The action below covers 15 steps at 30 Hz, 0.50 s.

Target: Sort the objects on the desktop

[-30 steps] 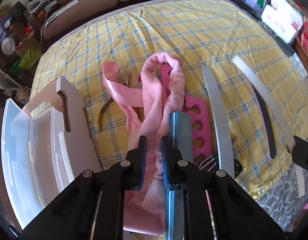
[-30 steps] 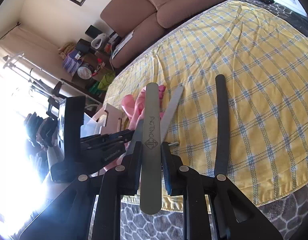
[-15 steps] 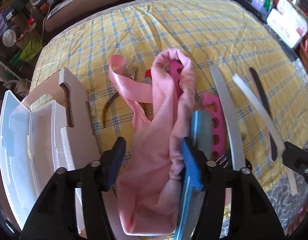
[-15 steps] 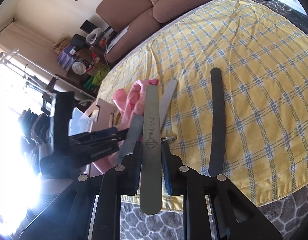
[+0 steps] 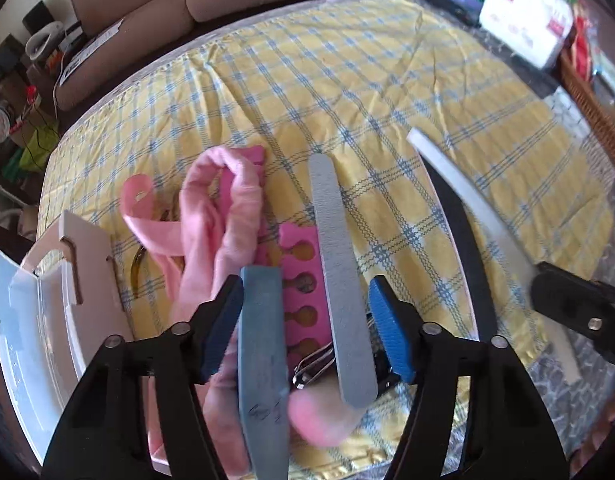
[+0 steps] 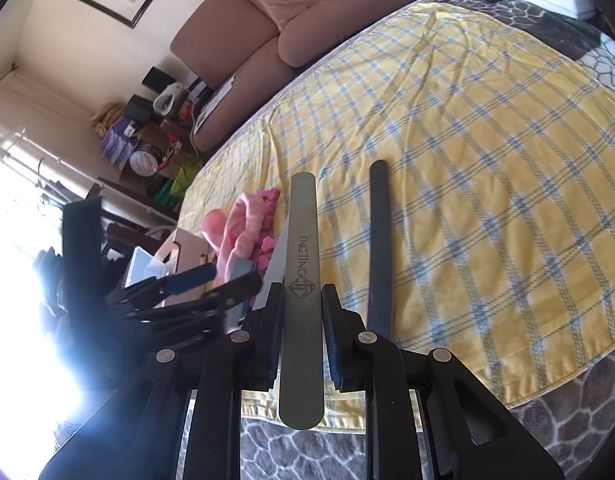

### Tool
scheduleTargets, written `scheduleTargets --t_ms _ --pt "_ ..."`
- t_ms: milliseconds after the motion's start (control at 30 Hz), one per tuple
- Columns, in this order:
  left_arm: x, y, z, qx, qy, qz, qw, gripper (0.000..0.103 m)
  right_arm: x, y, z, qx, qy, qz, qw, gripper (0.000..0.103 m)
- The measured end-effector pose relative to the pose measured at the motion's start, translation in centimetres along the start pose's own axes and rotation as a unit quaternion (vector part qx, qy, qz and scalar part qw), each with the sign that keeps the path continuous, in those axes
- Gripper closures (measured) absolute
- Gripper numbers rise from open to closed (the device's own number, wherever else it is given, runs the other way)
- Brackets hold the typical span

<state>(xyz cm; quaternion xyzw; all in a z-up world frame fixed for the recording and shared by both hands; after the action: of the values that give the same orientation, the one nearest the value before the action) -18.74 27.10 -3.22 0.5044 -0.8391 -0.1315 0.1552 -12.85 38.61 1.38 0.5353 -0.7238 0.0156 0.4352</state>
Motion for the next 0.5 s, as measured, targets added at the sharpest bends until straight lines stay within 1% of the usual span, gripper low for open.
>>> scheduleTargets --t_ms 33,67,133,167,200,233,267,300,367,500 --pt "-0.3 0.1 0.6 0.005 0.022 0.015 0.9996 0.045 -0.2 0.1 -0.2 -0.002 0.0 0.003 1.0 0.084" --pt "-0.5 0.1 1.0 0.005 0.032 0.023 0.9992 0.045 -0.4 0.3 -0.5 -0.004 0.0 0.005 1.0 0.084" --pt "-1.0 0.2 1.3 0.006 0.05 0.039 0.998 0.052 -0.8 0.6 -0.8 -0.006 0.001 0.007 1.0 0.084" --pt "-1.2 0.1 1.6 0.01 0.06 0.051 0.9969 0.064 -0.9 0.7 -0.9 -0.007 0.001 0.008 1.0 0.084" --pt "-1.5 0.0 1.7 0.011 0.061 0.059 0.9964 0.076 -1.0 0.8 -1.0 -0.008 0.001 0.008 1.0 0.084" --pt "-1.6 -0.2 2.0 0.017 0.059 0.062 0.9962 0.083 -1.1 0.9 -1.1 -0.009 0.001 0.008 1.0 0.084" --pt "-1.7 -0.3 2.1 0.021 0.048 0.059 0.9969 0.096 -1.2 1.0 -1.2 -0.009 0.001 0.008 1.0 0.084" --pt "-1.7 -0.3 2.0 0.022 0.035 0.05 0.9979 0.099 -1.3 1.1 -1.3 -0.009 0.001 0.008 1.0 0.084" --pt "-1.2 -0.3 1.2 0.012 0.023 0.032 0.9991 0.099 -1.4 1.2 -1.3 -0.01 0.002 0.01 1.0 0.084" --pt "0.3 -0.3 -1.2 -0.002 -0.04 -0.017 0.9991 0.099 -1.2 1.2 -1.4 -0.011 0.004 0.009 1.0 0.084"
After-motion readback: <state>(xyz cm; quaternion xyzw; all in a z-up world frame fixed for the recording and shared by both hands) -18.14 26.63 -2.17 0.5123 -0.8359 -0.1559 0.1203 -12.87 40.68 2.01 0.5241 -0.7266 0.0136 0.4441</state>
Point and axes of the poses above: each gripper's, at about its wrist camera, not at the fingertips, and z roughly the way its jaws point, x to its left, y to its top, the point moved 7 cm from there along z, roughly the way its jaws point, and after that the axes turned 3 degrees about -x, right-handed, at the moved point
